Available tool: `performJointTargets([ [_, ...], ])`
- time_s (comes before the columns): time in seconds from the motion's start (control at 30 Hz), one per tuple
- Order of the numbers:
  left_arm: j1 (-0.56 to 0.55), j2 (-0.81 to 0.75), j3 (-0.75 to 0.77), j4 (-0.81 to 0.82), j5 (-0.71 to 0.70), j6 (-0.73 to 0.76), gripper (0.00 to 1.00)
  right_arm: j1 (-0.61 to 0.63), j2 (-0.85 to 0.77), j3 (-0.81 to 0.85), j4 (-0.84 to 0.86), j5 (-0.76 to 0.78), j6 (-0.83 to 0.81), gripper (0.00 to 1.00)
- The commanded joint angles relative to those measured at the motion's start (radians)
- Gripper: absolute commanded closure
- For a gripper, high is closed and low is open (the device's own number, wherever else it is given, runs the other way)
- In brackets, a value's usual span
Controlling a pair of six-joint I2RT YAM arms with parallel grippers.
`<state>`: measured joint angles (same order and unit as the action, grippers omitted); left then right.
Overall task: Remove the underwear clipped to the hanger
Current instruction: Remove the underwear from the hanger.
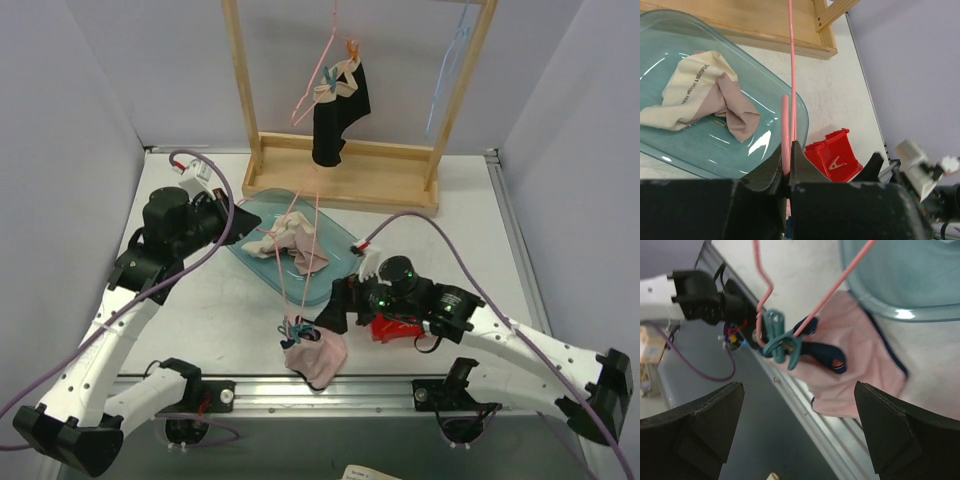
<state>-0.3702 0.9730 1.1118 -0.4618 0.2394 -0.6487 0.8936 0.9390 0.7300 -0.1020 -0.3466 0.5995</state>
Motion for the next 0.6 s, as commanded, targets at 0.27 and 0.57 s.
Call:
performJointTargets([
  [0.27, 0.001, 0.007, 0.051, -0.015, 0.037, 0.050, 0.97, 0.260, 0.193, 0.051, 0.160, 0.198, 0.129, 0.00],
  [0.57, -0.022, 0.001, 0.010, 0.000, 0.054, 0.047, 0.97, 0.240, 0.302, 0.077, 0.162, 0.215, 0.240, 0.00],
])
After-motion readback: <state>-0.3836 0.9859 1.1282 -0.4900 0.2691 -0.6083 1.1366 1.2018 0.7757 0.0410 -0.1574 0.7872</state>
